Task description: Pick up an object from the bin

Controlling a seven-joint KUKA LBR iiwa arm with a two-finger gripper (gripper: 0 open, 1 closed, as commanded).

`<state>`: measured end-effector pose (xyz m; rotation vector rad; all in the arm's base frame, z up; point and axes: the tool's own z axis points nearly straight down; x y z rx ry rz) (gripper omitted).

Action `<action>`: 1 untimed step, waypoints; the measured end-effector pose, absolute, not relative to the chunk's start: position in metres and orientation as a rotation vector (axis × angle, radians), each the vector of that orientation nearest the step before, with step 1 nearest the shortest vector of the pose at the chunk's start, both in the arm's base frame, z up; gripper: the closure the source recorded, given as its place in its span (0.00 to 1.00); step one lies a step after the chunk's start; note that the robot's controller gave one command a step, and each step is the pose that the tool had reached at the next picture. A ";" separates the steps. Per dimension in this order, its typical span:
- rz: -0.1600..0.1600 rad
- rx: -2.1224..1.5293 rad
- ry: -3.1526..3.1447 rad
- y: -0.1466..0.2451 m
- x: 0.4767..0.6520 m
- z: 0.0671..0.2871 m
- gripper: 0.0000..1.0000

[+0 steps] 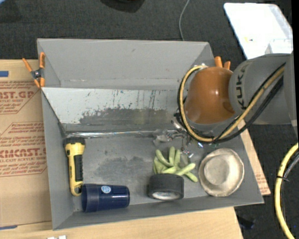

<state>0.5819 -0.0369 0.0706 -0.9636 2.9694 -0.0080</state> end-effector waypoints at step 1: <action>-0.011 -1.237 2.863 -0.011 0.542 0.071 0.00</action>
Offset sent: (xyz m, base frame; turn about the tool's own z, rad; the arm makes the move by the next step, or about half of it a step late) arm -0.0247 0.0143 -0.0006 -0.6168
